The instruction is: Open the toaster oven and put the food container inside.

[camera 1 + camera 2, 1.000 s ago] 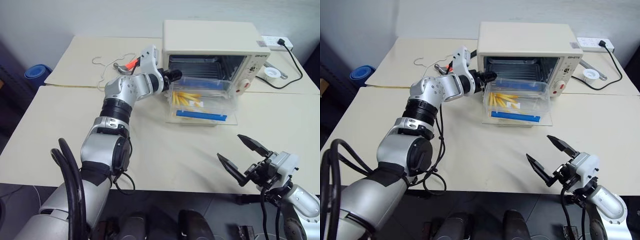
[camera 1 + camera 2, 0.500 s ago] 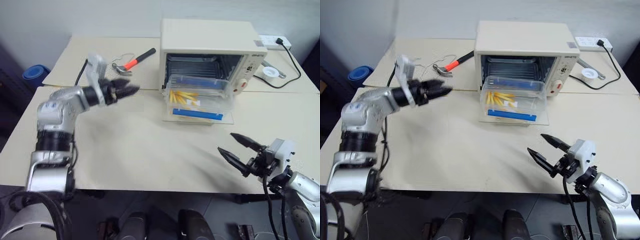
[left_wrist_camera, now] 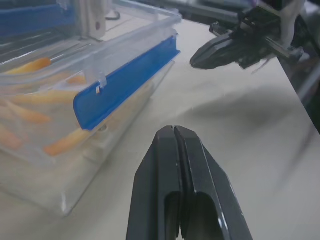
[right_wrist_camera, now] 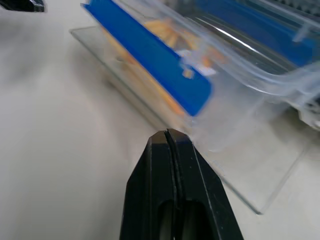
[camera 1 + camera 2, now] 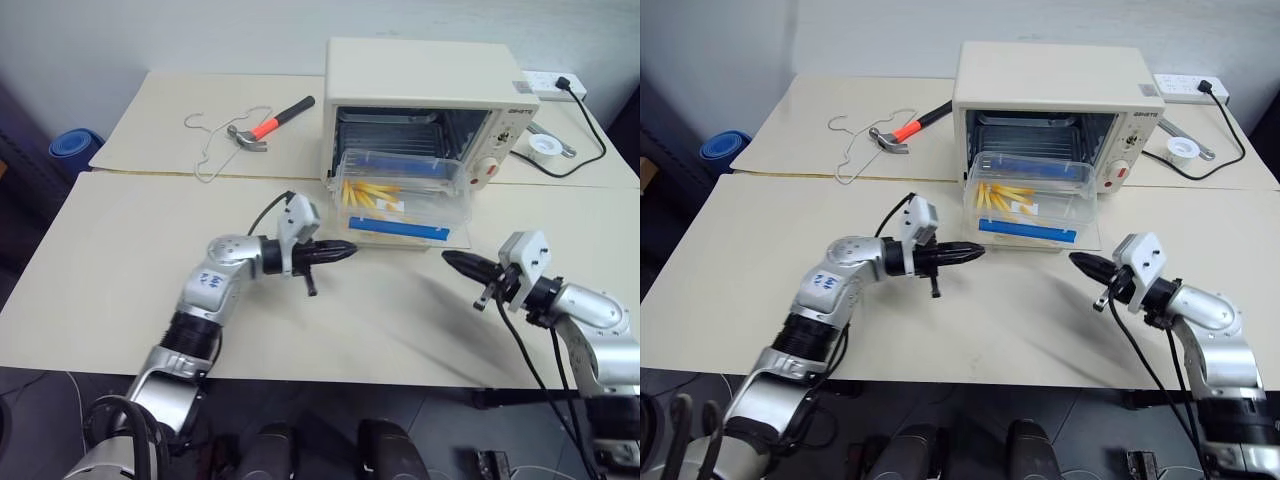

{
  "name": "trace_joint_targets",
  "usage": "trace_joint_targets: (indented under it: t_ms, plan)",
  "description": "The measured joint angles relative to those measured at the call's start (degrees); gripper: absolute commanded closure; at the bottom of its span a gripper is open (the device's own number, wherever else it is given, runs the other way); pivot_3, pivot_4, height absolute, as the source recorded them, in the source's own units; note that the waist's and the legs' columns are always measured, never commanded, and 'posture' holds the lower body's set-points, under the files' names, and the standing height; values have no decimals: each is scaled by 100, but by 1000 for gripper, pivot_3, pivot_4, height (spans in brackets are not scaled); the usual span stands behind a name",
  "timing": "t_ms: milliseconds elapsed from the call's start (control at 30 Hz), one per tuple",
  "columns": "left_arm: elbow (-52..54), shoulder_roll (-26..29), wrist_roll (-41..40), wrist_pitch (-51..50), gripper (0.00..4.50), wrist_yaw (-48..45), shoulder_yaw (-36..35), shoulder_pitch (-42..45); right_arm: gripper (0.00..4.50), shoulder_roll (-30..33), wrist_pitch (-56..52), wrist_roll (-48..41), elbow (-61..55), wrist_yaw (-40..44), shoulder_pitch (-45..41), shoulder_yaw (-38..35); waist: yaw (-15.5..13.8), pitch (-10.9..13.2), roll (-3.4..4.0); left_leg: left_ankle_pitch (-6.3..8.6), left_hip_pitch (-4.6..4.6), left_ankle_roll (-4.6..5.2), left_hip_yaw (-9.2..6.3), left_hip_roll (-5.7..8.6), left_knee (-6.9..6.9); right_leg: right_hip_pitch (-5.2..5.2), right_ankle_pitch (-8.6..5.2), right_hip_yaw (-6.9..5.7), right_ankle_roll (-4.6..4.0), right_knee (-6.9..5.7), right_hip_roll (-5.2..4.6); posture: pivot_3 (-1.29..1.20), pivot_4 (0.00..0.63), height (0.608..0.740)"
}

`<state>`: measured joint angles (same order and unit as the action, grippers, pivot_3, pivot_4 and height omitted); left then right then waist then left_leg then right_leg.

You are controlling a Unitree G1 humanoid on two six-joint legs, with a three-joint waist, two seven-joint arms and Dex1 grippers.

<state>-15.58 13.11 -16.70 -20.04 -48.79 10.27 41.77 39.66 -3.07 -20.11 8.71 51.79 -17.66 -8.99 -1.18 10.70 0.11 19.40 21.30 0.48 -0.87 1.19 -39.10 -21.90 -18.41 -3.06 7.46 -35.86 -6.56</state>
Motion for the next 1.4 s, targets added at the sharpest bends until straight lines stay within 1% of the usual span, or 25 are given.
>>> trace_joint_targets:
  t_ms: [100, 167, 233, 367, 533, 667, 800, 933, 1067, 1167, 1300, 1400]
  plan:
    - [-439, -554, 239, 71, 4484, 577, 18, 396, 4500, -69, 176, 143, 545, 7, -647, 80, -4, 0, 0, 0, -1, 0, -2, 0, -1, 0, 1, -1, 2, 0, 2, 0, 150, 740]
    - [-799, -854, 257, 229, 4484, 988, -181, 635, 4500, -185, 317, 297, 938, 4, -1012, 191, 5, 0, 0, 0, 1, 0, 1, -1, 2, -5, 1, 0, 2, 0, 1, 0, 150, 740]
    - [-1067, -1012, 272, 404, 4484, 1277, -358, 821, 4500, -355, 417, 437, 1368, -75, -1374, 249, 28, 0, 0, -1, 5, -2, 5, -1, 3, -12, 1, 1, 2, -2, 1, 0, 150, 740]
    - [-1649, -1078, 374, 790, 4484, 1638, -595, 1107, 4500, -601, 625, 702, 2215, -453, -2126, 235, 123, 0, 0, -4, 17, -8, 10, 0, 4, -32, 1, 1, 2, -11, 1, 0, 150, 740]
    - [-3028, -1183, 509, 1473, 4484, 1918, -842, 1860, 4500, -868, 1087, 1046, 3353, -1060, -3084, 215, 161, 0, 0, -9, 31, -16, 19, 1, 12, -59, 1, 3, 2, -21, 3, 0, 150, 740]
    - [-4056, -1274, 616, 2063, 4484, 2051, -981, 2436, 4500, -1006, 1407, 1176, 4021, -1234, -3494, 209, 251, 0, 0, -9, 31, -16, 25, 2, 18, -62, 1, 2, 2, -21, 1, 0, 150, 740]
    - [-4837, -1326, 759, 2481, 4484, 2340, -1095, 2802, 4500, -1111, 1579, 1240, 4551, -1288, -3754, 217, 327, 0, 0, -10, 31, -18, 31, 1, 25, -68, 1, 4, 2, -24, 3, 0, 150, 740]
    - [-5171, -1244, 875, 2762, 4484, 2625, -1220, 3022, 4500, -1149, 1612, 1254, 4800, -1232, -3839, 231, 306, 0, 1, -11, 31, -19, 28, -2, 24, -73, 1, 3, 2, -31, -2, 0, 150, 740]
    - [-5104, -1210, 963, 2886, 4484, 2269, -1194, 2971, 4500, -1200, 1524, 1220, 4718, -1007, -3835, 229, 275, 0, 1, -11, 34, -19, 23, -1, 19, -73, 1, 1, 2, -32, -6, 0, 150, 740]
    - [-4979, -1219, 962, 2855, 4484, 2167, -1222, 2838, 4500, -1227, 1407, 1158, 4328, -835, -3651, 223, 269, -1, 1, -11, 44, -18, 11, -1, 12, -73, 1, -5, 2, -33, -7, 0, 150, 740]
    - [-4458, -1194, 909, 2735, 4484, 2020, -1292, 2491, 4500, -1198, 1119, 845, 3136, -471, -2789, 186, 263, -1, 1, -11, 54, -19, -1, 0, 7, -75, 1, -17, 2, -34, -7, 0, 150, 740]
    - [-3211, -1042, 476, 2152, 4484, 1486, -1381, 1855, 4500, -975, 783, 597, 2073, -232, -1975, 169, 269, -2, 4, -11, 86, -19, -6, -2, -2, -99, 1, -20, 2, -35, -8, 0, 150, 740]
